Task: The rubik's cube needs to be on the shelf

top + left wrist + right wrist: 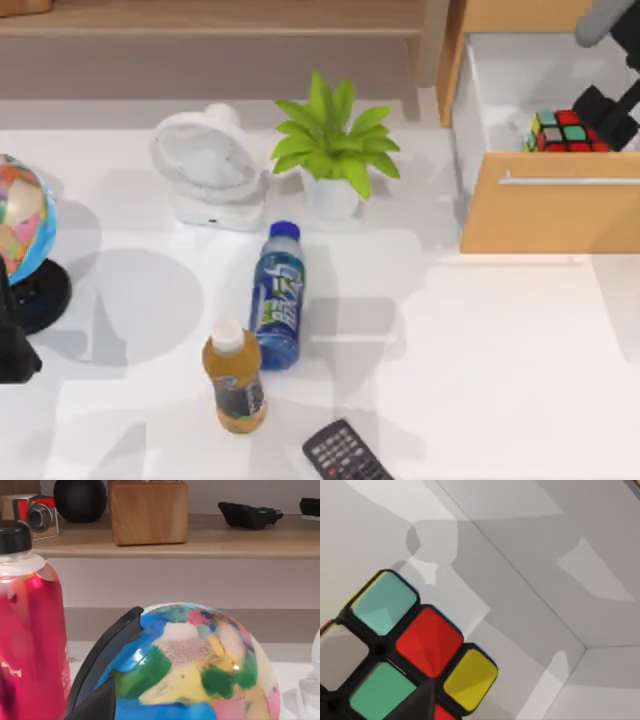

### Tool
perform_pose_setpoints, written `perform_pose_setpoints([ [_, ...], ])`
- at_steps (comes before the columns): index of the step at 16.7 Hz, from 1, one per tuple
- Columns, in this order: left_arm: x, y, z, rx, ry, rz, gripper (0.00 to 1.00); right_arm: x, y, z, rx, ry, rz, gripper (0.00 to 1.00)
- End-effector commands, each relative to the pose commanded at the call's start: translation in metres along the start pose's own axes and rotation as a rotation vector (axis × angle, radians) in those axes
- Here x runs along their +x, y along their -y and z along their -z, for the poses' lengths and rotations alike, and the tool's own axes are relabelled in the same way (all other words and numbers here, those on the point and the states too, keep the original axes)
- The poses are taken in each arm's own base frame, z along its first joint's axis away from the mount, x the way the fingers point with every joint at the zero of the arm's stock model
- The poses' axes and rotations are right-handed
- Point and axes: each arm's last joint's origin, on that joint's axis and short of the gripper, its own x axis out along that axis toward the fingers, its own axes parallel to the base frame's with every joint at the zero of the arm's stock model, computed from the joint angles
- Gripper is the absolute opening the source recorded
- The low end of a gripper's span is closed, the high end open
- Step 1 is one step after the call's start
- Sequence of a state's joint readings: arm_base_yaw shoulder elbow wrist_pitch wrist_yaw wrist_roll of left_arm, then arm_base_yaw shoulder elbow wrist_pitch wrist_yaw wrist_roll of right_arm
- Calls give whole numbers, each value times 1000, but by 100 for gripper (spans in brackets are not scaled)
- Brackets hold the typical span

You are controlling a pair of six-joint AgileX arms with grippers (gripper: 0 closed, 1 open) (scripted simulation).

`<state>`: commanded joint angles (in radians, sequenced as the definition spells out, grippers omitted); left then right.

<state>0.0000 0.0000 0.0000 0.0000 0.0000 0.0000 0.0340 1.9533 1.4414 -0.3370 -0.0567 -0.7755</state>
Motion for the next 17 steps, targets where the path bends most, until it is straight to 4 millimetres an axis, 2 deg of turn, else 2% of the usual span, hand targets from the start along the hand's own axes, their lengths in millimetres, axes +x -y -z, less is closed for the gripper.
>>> perform_pose_setpoints([
  [4,0,0,0,0,0,0,100,6,11,-22,220,-138,-122,100],
  [8,0,0,0,0,0,0,100,10,12,-43,428,-301,-202,100],
  [13,0,0,0,0,0,0,100,12,9,-62,639,-494,-223,100],
  [17,0,0,0,0,0,0,100,13,6,-71,745,-589,-201,100],
])
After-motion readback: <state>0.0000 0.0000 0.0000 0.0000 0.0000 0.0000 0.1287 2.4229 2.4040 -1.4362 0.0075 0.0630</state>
